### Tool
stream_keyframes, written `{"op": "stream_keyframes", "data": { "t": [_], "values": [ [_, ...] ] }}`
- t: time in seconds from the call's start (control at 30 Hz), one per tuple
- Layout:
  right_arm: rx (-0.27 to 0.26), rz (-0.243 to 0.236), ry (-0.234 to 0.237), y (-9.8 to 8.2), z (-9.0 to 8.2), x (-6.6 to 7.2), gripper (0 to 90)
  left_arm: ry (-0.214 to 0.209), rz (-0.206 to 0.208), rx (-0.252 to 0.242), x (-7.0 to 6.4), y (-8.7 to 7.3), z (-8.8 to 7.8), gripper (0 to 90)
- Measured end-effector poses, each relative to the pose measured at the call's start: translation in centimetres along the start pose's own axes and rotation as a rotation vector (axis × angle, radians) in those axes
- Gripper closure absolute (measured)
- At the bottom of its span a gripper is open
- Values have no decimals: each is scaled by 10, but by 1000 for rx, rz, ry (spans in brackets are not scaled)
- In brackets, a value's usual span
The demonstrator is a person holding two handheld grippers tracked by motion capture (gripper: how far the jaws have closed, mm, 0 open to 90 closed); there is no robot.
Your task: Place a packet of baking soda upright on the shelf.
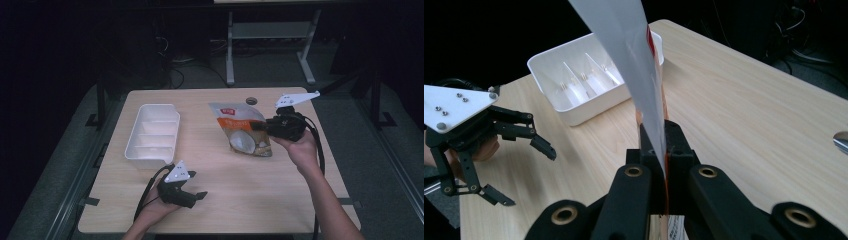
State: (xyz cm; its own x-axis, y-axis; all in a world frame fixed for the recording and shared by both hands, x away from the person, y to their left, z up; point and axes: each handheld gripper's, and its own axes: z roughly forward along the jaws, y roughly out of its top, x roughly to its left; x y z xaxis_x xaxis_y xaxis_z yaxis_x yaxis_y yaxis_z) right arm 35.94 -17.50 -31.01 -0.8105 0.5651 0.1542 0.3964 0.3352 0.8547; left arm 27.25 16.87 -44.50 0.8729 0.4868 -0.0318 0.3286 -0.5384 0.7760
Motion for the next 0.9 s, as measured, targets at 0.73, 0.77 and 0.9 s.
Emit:
{"op": "stream_keyframes", "data": {
  "t": [0.73, 0.77, 0.9],
  "values": [
    [18, -48, 50, 37, 39, 12, 896, -5, -9, -5, 3, -2, -2, 207],
    [19, -52, 52, 38, 41, 12, 896, -5, -10, -5, 3, -2, -2, 207],
    [16, -60, 66, 46, 52, 14, 896, -8, -11, -7, 5, -3, -3, 207]
  ]
}}
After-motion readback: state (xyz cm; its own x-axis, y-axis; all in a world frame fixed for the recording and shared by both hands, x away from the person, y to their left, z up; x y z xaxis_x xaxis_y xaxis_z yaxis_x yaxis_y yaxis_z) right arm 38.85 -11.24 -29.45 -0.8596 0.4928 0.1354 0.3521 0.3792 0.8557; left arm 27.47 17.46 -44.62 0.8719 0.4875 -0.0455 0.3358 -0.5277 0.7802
